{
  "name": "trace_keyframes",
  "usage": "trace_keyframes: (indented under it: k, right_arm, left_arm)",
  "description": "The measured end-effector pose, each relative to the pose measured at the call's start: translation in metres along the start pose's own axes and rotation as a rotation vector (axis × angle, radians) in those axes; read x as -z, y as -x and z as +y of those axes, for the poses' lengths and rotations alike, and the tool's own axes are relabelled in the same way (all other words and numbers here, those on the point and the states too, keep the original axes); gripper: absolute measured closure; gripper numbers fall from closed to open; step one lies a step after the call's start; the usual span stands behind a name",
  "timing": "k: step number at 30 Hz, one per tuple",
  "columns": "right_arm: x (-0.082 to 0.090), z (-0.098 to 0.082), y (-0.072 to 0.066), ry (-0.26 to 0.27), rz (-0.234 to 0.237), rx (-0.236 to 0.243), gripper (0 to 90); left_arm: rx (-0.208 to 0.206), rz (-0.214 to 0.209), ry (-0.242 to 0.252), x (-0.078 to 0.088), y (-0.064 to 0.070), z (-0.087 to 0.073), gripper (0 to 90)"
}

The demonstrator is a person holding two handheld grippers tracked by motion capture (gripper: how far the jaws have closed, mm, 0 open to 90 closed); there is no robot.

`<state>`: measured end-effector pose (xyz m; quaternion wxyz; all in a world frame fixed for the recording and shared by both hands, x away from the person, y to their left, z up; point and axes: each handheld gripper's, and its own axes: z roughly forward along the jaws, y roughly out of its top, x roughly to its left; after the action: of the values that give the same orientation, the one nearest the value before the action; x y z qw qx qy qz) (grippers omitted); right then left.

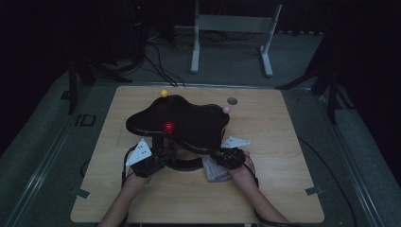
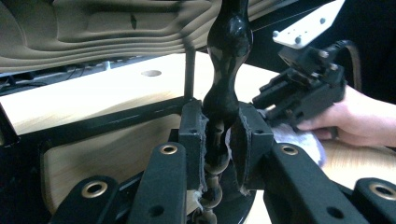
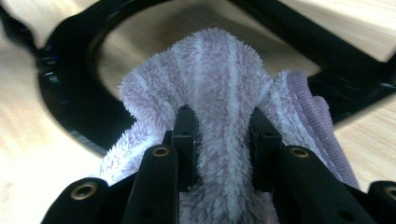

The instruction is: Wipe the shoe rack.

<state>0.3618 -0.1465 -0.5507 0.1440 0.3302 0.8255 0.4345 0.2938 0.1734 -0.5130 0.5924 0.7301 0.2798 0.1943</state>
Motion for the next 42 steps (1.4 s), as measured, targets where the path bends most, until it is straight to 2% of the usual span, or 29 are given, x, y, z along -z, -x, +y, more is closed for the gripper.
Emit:
trace_keyframes:
  k: [7,11,16,21,23,25,26,29,33,38,40,42]
  right_arm:
    - [-0.002,0.005,0.025,-0.009,-0.053,-0.072,69.4]
    - [-0.004,0.007,0.035,-0.015,-0.067,-0.098,69.3]
    - [-0.006,0.015,0.049,-0.032,-0.107,-0.138,69.4]
    - [-0.004,0.03,0.053,0.027,-0.115,-0.154,69.4]
    - [-0.009,0.033,0.054,0.02,-0.122,-0.156,69.3]
    - [-0.017,0.031,0.056,-0.011,-0.123,-0.167,69.3]
    - [-0.022,0.028,0.056,-0.036,-0.121,-0.176,69.4]
    - [-0.021,0.023,0.049,-0.015,-0.125,-0.175,69.6]
    - [-0.016,0.016,0.035,-0.012,-0.112,-0.132,69.7]
    - [-0.007,0.004,0.009,0.01,-0.066,-0.093,69.9]
    - [-0.004,0.001,-0.005,0.009,-0.046,-0.058,70.0]
    - [-0.002,-0.001,-0.014,0.007,-0.025,-0.045,70.0]
  left_arm:
    - [0.001,0.0,0.002,0.0,0.0,0.0,75.6]
    - [0.001,0.0,0.001,0.0,0.0,0.0,75.6]
    - [0.003,0.0,0.002,0.0,0.0,0.0,75.6]
    - [0.004,-0.004,0.003,-0.001,0.001,0.0,75.6]
    - [-0.001,-0.005,-0.001,-0.001,0.001,0.0,75.6]
    - [-0.001,-0.005,0.0,-0.001,0.002,0.0,75.6]
    - [-0.002,-0.006,0.0,-0.001,0.002,0.0,75.6]
    - [-0.002,-0.007,-0.001,-0.001,0.002,0.0,75.6]
    - [-0.004,-0.009,-0.002,-0.001,0.003,0.0,75.7]
    - [-0.002,-0.009,-0.001,-0.001,0.003,0.0,75.7]
    - [-0.001,-0.007,-0.001,-0.002,0.004,0.0,75.7]
    - [0.0,-0.004,0.0,-0.002,0.004,0.0,75.6]
